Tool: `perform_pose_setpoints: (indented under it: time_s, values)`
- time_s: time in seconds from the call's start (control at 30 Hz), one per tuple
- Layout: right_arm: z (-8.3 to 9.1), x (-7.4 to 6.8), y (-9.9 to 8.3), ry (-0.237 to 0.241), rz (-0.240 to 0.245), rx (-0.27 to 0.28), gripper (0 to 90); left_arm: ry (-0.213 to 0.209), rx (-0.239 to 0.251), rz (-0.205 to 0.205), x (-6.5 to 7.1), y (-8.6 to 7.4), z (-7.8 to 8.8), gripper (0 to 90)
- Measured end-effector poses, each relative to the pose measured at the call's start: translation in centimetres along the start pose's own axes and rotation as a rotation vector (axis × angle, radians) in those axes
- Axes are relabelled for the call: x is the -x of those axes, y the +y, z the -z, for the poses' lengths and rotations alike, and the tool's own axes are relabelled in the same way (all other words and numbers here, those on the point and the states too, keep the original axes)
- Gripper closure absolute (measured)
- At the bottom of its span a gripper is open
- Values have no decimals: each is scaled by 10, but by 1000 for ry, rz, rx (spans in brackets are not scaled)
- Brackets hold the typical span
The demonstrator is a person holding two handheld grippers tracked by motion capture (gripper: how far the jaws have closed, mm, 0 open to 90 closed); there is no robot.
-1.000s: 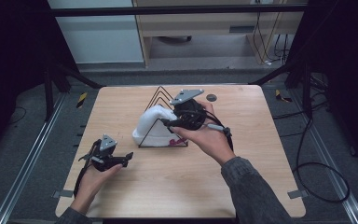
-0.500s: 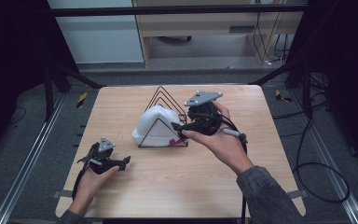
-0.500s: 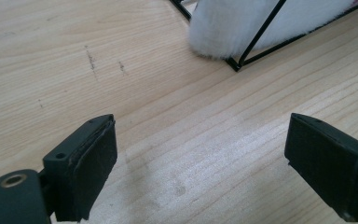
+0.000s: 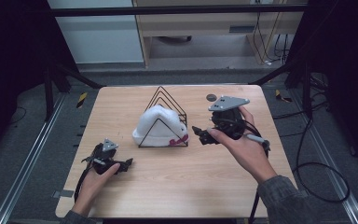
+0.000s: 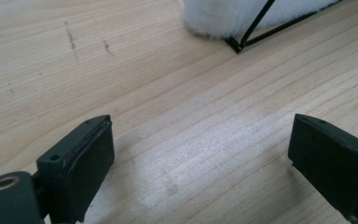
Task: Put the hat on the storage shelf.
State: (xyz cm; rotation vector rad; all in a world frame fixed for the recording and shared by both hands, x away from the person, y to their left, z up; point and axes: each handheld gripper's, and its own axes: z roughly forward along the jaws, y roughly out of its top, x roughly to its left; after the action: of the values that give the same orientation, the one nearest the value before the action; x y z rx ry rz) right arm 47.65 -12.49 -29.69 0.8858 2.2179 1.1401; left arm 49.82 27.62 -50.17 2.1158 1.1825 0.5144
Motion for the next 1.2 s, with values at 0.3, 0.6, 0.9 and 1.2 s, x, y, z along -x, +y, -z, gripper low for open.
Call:
perform_pose_setpoints:
  time_s: [0.3,0.6,0.9,1.2]
  values:
    - [5,16,-48,-73,-48,-35,106,-3,-14,2,-2,-3,0,54]
    - [-8,29,-101,-91,-134,-61,119,-13,5,-15,-1,-7,-1,23]
    - [-31,27,-148,-92,-186,-126,130,-16,13,-23,-2,-8,-2,0]
    - [-52,27,-180,-95,-239,-167,133,-18,14,-23,-2,-8,-2,0]
